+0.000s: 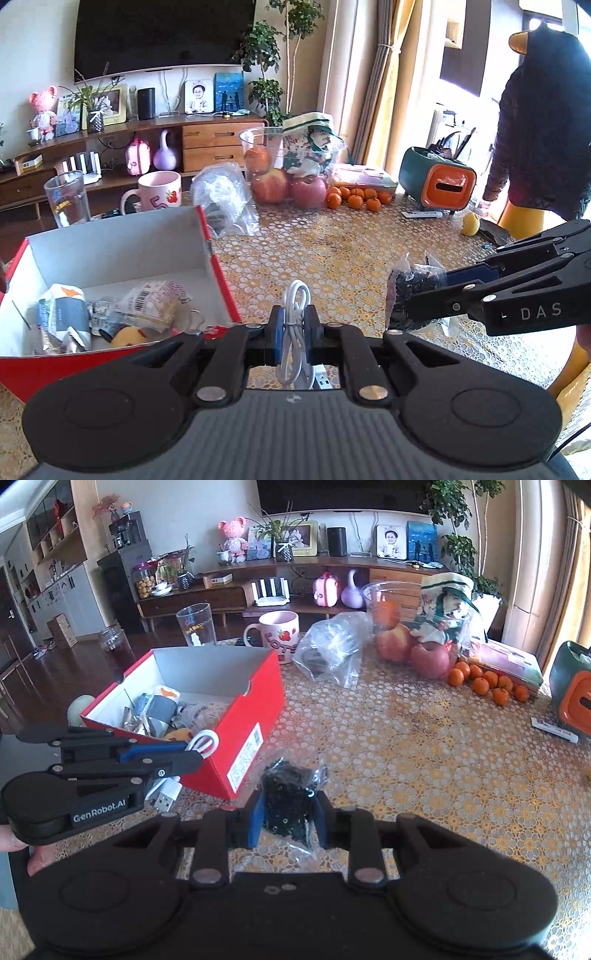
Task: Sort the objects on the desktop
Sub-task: 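Carry the cable with left gripper while right gripper carries the black bag over the red box, then open left gripper to drop the cable while right gripper drops the black bag into the box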
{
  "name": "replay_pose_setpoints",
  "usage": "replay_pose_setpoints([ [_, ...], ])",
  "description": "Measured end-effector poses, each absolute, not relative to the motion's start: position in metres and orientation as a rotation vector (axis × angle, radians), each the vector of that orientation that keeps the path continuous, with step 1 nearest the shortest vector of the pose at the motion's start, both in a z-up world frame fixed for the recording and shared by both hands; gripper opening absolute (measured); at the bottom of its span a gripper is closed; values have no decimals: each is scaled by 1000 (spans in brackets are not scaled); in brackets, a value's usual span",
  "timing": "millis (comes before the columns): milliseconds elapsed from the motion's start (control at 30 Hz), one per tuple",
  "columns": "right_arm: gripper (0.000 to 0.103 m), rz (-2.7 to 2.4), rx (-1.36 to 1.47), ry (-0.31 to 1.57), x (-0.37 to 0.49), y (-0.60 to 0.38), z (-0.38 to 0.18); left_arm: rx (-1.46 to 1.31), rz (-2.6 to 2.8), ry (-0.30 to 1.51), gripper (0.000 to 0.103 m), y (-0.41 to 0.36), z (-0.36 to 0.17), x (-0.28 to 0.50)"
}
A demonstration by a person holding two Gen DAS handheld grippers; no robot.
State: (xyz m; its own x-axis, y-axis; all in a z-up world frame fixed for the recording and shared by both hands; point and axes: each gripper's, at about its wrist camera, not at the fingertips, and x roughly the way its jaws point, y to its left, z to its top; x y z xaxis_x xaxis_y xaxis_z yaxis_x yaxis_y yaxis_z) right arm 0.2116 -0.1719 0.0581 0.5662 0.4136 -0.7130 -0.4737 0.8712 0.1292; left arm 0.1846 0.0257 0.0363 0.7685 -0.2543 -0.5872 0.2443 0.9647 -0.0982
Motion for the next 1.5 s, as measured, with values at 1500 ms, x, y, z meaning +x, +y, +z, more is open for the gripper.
replay_pose_setpoints([
  [1500, 29, 610, -307, 885, 293, 31, 2, -76, -27, 835, 10, 178, -24, 301],
])
